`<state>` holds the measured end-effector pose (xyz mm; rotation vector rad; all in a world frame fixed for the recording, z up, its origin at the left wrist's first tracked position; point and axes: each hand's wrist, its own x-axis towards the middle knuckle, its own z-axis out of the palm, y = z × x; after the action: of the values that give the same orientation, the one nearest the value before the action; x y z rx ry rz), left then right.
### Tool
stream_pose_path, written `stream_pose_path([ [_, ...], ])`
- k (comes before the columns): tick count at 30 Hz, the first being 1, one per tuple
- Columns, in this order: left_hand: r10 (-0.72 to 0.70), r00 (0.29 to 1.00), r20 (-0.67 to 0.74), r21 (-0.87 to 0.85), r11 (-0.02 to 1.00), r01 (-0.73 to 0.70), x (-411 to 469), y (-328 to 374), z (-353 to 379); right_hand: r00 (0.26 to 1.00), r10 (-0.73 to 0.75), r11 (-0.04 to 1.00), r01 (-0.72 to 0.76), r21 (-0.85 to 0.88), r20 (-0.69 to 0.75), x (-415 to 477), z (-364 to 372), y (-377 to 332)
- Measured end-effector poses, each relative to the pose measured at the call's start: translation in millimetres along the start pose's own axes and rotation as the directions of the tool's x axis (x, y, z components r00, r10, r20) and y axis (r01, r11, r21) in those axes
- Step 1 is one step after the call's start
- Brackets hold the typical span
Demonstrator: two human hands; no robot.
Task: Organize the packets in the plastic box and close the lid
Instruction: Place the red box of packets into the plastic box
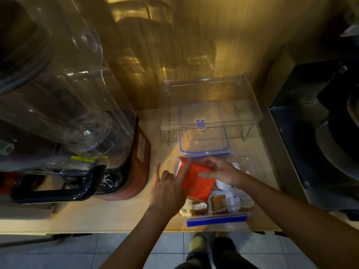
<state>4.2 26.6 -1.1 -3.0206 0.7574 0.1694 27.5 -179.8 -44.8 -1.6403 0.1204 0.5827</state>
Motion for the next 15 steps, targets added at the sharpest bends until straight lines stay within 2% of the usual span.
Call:
stream_pose_path([
  [2, 0.002, 0.999, 0.050, -0.014, 1.000, -0.001, -4, 0, 7, 0.997, -0.032, 0.996, 0.027, -0.081, -0.064, -1, 3, -3],
  [4, -0.020, 0.994, 0.104, -0.003, 1.000, 0.020, -4, 1, 13, 0.985, -0.065, 0.967, 0.023, -0.254, -0.158, -1, 9, -1],
  [6, -0.032, 0.989, 0.143, 0.017, 0.999, 0.030, -3, 5, 19, 0.981, -0.062, 0.928, -0.011, -0.372, -0.183, -2, 13, 3],
  [8, -0.054, 0.989, 0.140, 0.016, 0.999, 0.052, -3, 8, 22, 0.996, -0.032, 0.934, -0.002, -0.358, -0.089, -6, 13, 6],
  [10, -0.076, 0.990, 0.120, -0.009, 0.997, 0.078, -4, 9, 24, 0.997, -0.024, 0.955, 0.043, -0.295, 0.067, -12, 8, 6],
  [11, -0.077, 0.991, 0.112, -0.020, 0.997, 0.080, -4, 8, 24, 0.991, -0.028, 0.946, 0.068, -0.318, 0.128, -16, 5, 7],
  [13, -0.064, 0.993, 0.097, -0.030, 0.997, 0.067, -7, 7, 23, 0.986, -0.048, 0.856, 0.122, -0.502, 0.158, -20, -1, 12],
  [15, -0.041, 0.997, 0.067, -0.030, 0.999, 0.044, -8, 6, 24, 0.990, -0.099, 0.666, 0.138, -0.733, 0.097, -20, -5, 16],
])
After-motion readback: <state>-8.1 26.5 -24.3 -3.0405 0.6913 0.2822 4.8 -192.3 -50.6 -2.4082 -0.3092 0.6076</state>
